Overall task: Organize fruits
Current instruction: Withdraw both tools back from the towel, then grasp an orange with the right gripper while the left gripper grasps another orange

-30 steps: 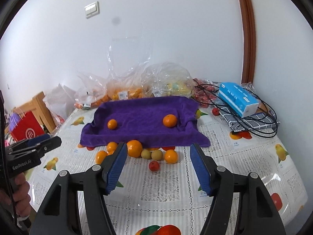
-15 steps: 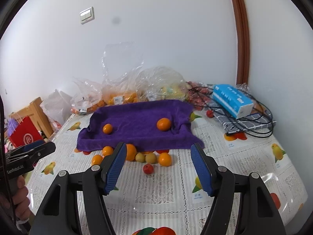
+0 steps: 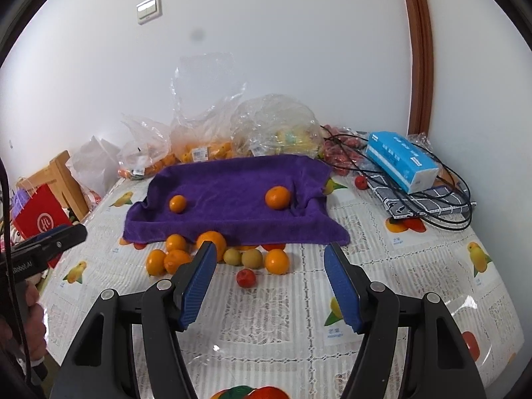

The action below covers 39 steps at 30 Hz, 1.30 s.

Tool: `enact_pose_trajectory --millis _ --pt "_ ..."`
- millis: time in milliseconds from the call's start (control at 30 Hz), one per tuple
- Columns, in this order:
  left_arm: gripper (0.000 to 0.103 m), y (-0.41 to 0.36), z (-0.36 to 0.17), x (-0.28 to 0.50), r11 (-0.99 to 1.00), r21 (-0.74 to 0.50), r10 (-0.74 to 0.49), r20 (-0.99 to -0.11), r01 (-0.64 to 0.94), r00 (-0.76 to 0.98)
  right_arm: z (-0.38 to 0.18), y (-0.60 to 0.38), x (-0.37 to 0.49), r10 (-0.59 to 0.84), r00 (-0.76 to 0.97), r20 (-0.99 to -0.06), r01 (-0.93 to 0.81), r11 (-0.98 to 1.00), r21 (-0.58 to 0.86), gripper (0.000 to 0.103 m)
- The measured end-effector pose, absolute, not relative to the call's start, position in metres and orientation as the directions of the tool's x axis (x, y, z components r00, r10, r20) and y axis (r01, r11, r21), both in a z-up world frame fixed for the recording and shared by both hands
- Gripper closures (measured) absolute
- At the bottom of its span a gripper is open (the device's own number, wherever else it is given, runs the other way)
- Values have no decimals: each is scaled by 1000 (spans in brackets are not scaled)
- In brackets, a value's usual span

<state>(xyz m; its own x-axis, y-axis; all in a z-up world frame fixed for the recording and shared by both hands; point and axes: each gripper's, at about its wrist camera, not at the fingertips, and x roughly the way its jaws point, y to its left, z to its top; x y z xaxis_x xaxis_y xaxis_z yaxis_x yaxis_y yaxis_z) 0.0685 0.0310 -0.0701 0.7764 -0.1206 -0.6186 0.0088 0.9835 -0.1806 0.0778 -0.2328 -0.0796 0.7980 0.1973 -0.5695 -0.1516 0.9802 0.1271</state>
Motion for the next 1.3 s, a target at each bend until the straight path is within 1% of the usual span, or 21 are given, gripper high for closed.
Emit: enact_pose_trajectory --millis 133,267,400,500,567,700,800,900,1100,1300 --pt "23 30 -77 75 987 -158 -114 -641 15 759 -89 -236 85 211 778 -591 -151 977 150 40" --pt "23 33 -88 87 985 -171 -116 -668 1 735 -98 -233 93 199 771 -605 -155 980 125 44" --pt "24 37 -102 98 983 -182 -130 -693 2 709 -109 -229 101 214 753 -622 -170 977 130 45" --pt "24 37 -112 106 982 -189 -136 -710 -1 691 -116 -225 109 194 752 -630 -164 981 106 46" --pt "24 39 -117 110 981 -194 -140 -718 -3 682 -123 -225 116 198 737 -646 -162 980 115 52" --pt "24 40 -124 118 984 -180 -128 -724 -6 678 -135 -222 131 211 713 -669 -164 977 134 55" --pt "24 42 -130 124 983 -183 -132 -734 -6 666 -144 -221 142 213 695 -687 -157 977 143 60" --pt "24 44 -135 129 984 -180 -128 -736 -9 664 -152 -219 150 218 685 -695 -157 976 151 61" --pt "24 47 -144 139 984 -178 -127 -755 -15 644 -165 -215 168 202 662 -722 -141 979 145 66" --pt "24 50 -149 140 984 -175 -126 -760 -14 637 -177 -214 179 200 638 -744 -141 980 142 67"
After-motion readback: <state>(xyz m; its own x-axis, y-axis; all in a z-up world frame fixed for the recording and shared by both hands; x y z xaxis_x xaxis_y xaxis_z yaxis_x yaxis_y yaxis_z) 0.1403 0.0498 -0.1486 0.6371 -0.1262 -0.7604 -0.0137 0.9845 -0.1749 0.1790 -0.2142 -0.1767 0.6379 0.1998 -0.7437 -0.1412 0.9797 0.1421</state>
